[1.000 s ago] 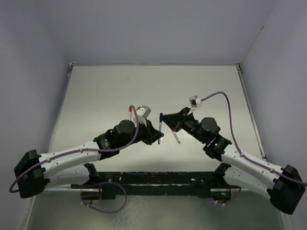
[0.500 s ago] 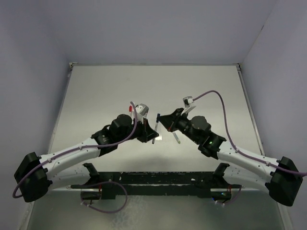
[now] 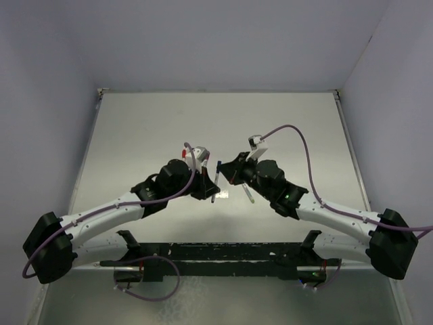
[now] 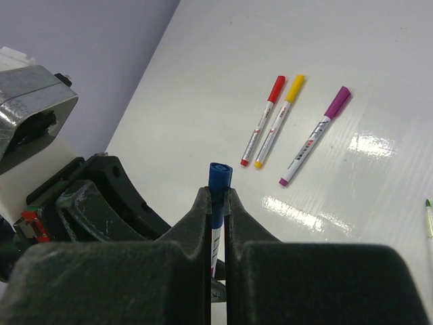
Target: Insert the pens into the pen caps
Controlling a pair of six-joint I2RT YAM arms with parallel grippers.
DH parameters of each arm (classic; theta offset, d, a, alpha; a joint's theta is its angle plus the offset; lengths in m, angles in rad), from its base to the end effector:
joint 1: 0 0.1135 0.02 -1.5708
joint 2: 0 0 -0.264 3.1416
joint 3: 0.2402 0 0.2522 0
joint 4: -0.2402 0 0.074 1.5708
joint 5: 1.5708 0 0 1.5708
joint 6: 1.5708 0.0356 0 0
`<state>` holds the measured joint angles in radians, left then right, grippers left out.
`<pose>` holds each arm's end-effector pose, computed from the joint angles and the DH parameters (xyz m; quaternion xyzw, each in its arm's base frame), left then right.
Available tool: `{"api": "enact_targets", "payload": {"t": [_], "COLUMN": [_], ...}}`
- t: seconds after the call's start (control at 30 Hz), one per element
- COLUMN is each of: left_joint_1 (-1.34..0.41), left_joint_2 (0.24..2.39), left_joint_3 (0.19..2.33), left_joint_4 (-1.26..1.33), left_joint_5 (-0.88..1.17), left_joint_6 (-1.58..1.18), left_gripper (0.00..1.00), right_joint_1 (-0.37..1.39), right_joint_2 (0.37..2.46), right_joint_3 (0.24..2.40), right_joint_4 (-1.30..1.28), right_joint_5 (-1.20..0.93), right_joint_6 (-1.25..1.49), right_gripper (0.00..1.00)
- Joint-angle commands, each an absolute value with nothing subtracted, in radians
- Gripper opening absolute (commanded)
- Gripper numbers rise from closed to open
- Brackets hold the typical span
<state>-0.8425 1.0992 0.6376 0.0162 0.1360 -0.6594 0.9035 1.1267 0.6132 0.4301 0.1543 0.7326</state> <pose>0.1593 -0.1858 0.2462 0.1133 0.8370 -0.4052 0.3499 0.1641 0.1994 0.2747 -0.0106 0.7356 0.4538 0.5029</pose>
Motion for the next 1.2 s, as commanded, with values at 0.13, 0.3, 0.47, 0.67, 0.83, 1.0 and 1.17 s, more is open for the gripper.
{"api": "enact_targets", "payload": {"t": [0.13, 0.3, 0.47, 0.67, 0.83, 1.0, 1.17], "left_joint_1": [-0.804, -0.805, -0.804, -0.802, -0.792, -0.783, -0.765], "left_joint_2": [1.160, 1.206, 1.261, 1.377, 1.498, 1.559, 1.606], "left_joint_3": [0.744, 0.702, 0.703, 0.790, 0.846, 0.842, 0.869], "left_joint_4": [0.183, 0.156, 0.130, 0.037, -0.027, -0.012, -0.035], "left_joint_5": [0.058, 0.093, 0.085, 0.049, 0.051, 0.044, 0.032], "left_joint_6": [-0.620, -0.643, -0.645, -0.621, -0.620, -0.645, -0.662], "left_gripper": [0.00, 0.00, 0.00, 0.03, 0.10, 0.13, 0.14], "right_joint_1": [0.954, 0.953, 0.952, 0.931, 0.872, 0.705, 0.632], "right_joint_2": [1.082, 0.967, 0.908, 0.924, 0.941, 0.974, 1.073], "right_joint_3": [0.756, 0.887, 0.950, 0.978, 0.963, 0.925, 0.894], "right_joint_4": [0.030, -0.054, -0.148, -0.394, -0.508, -0.537, -0.509], "right_joint_5": [0.258, 0.437, 0.542, 0.672, 0.656, 0.515, 0.380], "right_joint_6": [0.650, 0.563, 0.540, 0.644, 0.692, 0.678, 0.636], "right_gripper": [0.18, 0.47, 0.50, 0.49, 0.49, 0.48, 0.47]}}
